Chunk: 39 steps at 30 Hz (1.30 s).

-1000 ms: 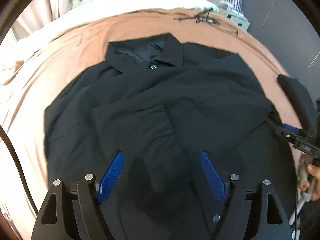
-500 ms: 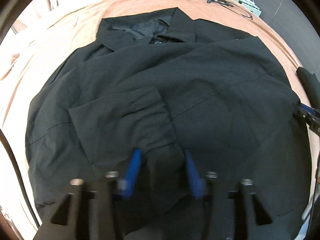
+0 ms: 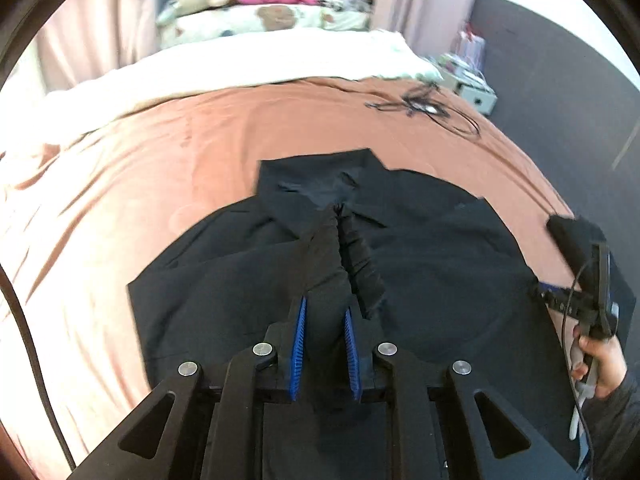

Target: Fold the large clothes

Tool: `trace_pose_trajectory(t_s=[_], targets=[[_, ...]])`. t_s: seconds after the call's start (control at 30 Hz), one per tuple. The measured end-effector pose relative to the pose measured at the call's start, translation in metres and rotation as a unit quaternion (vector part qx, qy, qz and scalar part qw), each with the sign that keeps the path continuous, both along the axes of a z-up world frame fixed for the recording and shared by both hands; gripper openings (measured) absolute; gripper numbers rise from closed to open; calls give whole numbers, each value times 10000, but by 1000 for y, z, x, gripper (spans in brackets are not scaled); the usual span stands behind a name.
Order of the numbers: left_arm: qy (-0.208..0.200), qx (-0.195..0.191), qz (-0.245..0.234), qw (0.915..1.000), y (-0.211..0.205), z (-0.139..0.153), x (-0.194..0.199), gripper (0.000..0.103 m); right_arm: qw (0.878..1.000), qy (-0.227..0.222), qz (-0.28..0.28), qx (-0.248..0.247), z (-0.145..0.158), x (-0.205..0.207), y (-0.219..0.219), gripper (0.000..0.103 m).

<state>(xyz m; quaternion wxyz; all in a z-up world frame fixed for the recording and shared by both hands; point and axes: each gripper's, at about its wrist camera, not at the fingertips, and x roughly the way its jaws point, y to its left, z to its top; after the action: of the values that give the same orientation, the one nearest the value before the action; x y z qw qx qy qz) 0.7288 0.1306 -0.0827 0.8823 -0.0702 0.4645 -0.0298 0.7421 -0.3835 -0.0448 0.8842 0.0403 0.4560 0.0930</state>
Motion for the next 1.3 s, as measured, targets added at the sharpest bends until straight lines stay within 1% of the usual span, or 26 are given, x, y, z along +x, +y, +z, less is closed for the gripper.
trace_pose_trajectory(t_s=[0.03, 0.07, 0.17, 0.2, 0.27, 0.3, 0.37, 0.4, 0.43, 0.47, 0.5, 0.57, 0.63, 0.67, 0.77, 0.83, 0.9, 0.93, 1.0, 1.03, 1.07, 1.1, 1.17, 1.27, 1.3], targets=[[38, -76, 109, 9999, 11, -3, -4, 18, 10000, -2, -12, -15, 0, 0, 0, 34], [81, -75, 212, 9997, 19, -8, -8, 14, 10000, -1, -26, -17, 0, -1, 1, 34], [338, -17, 643, 9974, 48, -29, -19, 13, 10000, 15, -62, -26, 1, -1, 3, 34], [513, 12, 905, 9946, 62, -42, -23, 13, 10000, 19, -58, -43, 2, -1, 4, 34], [721, -74, 1116, 9911, 76, -56, -33, 13, 9999, 13, -49, -123, 4, -3, 6, 34], [806, -4, 1241, 9890, 84, -62, -39, 13, 9999, 24, -38, -162, 6, -5, 6, 34], [842, 72, 1356, 9872, 92, -64, -49, 14, 9998, 24, -26, -181, 9, -10, 7, 34], [845, 12, 1396, 9866, 98, -64, -56, 14, 9999, 6, -2, -169, 12, -15, 7, 34], [842, -64, 1431, 9861, 102, -64, -60, 18, 9999, -8, 21, -166, 14, -18, 7, 34], [824, -114, 1469, 9857, 105, -62, -62, 28, 9998, -31, 36, -174, 16, -23, 7, 34], [763, -158, 1513, 9854, 108, -60, -66, 34, 9998, -75, 52, -178, 20, -29, 7, 34], [593, -307, 1482, 9867, 109, -54, -72, 60, 9998, -158, 100, -118, 27, -37, 6, 34], [543, -529, 1272, 9890, 103, -53, -73, 70, 9996, -234, 127, -31, 33, -45, 5, 34], [557, -589, 1165, 9899, 99, -56, -70, 71, 9996, -258, 139, 22, 35, -47, 5, 34], [735, -697, 917, 9906, 82, -69, -58, 71, 9994, -260, 213, 119, 38, -55, 6, 34], [859, -833, 931, 9884, 80, -81, -48, 70, 9993, -269, 263, 87, 41, -61, 7, 34], [906, -1048, 930, 9860, 81, -90, -41, 67, 9989, -316, 330, 37, 44, -68, 8, 34], [910, -1129, 886, 9855, 82, -90, -43, 64, 9989, -331, 346, 15, 45, -70, 8, 34], [975, -1213, 831, 9843, 79, -97, -40, 62, 9987, -347, 372, -5, 46, -74, 7, 34], [1004, -1209, 849, 9839, 79, -101, -39, 58, 9987, -346, 377, -1, 47, -76, 7, 34], [1047, -1258, 841, 9829, 79, -105, -38, 51, 9987, -344, 380, 1, 47, -77, 6, 34], [1065, -1307, 843, 9821, 78, -107, -38, 49, 9987, -344, 379, -5, 47, -78, 8, 34], [1024, -1319, 891, 9819, 80, -107, -38, 36, 9987, -355, 372, -28, 47, -79, 9, 34], [821, -1158, 820, 9865, 79, -95, -38, 26, 9988, -353, 335, -42, 48, -80, 12, 34], [742, -1046, 770, 9888, 77, -89, -38, 26, 9988, -354, 326, -36, 48, -80, 13, 34]])
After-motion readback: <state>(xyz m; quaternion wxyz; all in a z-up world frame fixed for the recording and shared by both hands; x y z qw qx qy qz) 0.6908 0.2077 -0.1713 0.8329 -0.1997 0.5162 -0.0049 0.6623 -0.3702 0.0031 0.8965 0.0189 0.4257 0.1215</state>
